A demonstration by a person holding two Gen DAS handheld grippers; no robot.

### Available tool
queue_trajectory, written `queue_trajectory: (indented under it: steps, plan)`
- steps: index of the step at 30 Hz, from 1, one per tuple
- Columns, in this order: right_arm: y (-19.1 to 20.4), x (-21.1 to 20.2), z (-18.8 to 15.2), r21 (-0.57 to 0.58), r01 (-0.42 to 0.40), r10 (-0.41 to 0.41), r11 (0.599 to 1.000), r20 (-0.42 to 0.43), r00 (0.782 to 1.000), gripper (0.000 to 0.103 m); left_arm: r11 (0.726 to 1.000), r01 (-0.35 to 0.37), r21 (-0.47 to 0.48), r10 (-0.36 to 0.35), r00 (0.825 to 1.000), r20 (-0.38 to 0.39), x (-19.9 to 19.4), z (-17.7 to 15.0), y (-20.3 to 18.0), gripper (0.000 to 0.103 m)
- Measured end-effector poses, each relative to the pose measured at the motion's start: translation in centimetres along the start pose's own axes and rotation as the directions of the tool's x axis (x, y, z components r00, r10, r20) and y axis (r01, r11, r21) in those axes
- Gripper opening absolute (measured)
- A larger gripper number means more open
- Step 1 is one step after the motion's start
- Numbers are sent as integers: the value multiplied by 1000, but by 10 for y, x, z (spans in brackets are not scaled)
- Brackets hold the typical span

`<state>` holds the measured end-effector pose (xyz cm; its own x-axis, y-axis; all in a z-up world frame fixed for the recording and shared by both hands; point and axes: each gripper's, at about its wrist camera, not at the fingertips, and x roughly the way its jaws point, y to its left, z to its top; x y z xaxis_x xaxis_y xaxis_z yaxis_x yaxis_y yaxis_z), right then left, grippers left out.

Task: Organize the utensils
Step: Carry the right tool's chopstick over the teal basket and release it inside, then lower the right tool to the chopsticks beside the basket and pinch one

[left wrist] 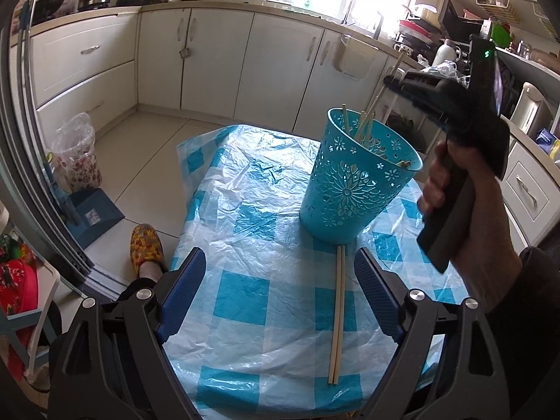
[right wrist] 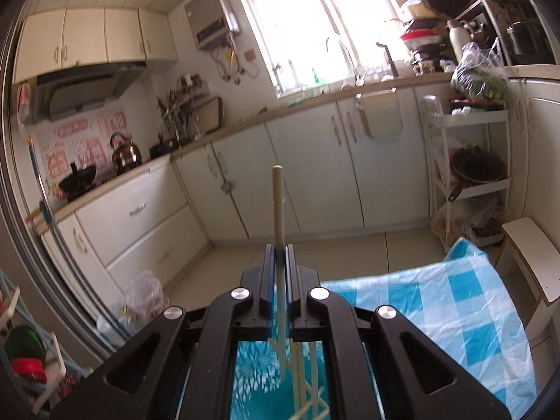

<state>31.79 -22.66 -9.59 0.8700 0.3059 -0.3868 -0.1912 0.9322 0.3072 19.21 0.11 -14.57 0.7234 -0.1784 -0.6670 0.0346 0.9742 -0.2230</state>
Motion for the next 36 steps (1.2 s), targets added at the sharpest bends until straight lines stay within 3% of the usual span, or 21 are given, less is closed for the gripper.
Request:
queue_trajectory:
  steps: [5,10,13,15,18,21,25,36]
  plan:
    - [4,-25,-2,-30,-6,6,1000,4,1000,9,1000,0,9,0,1000,24,-13,1,-3,83]
    - [8,-85,-3,-30,20,-18,999,80,997,21,1000,1,12,-2,999,55,-31,1,-6,85]
    - [12,-118,-22,-27,46,-44,999,84,996,24,1000,3,5,-3,997,75,-44,0,-4,86]
    - [14,-130,-50,-13,62,-61,998,23,998,26,1000,2,-1,-2,996,86,-52,-2,-2,87]
    - [12,-122,-105,3,84,-83,996,-153,985,26,1000,0,-9,1,996,88,-59,-6,2,88]
    - [4,-97,-150,48,107,-87,993,-314,946,26,1000,-1,-15,2,997,72,-64,-12,5,88]
    - [-3,-63,-167,81,150,-108,985,-388,915,25,1000,-3,1,3,997,76,-76,-21,7,88]
    - [10,-16,-183,-7,235,-211,972,-464,860,22,999,-20,-35,22,997,76,-87,-27,31,88]
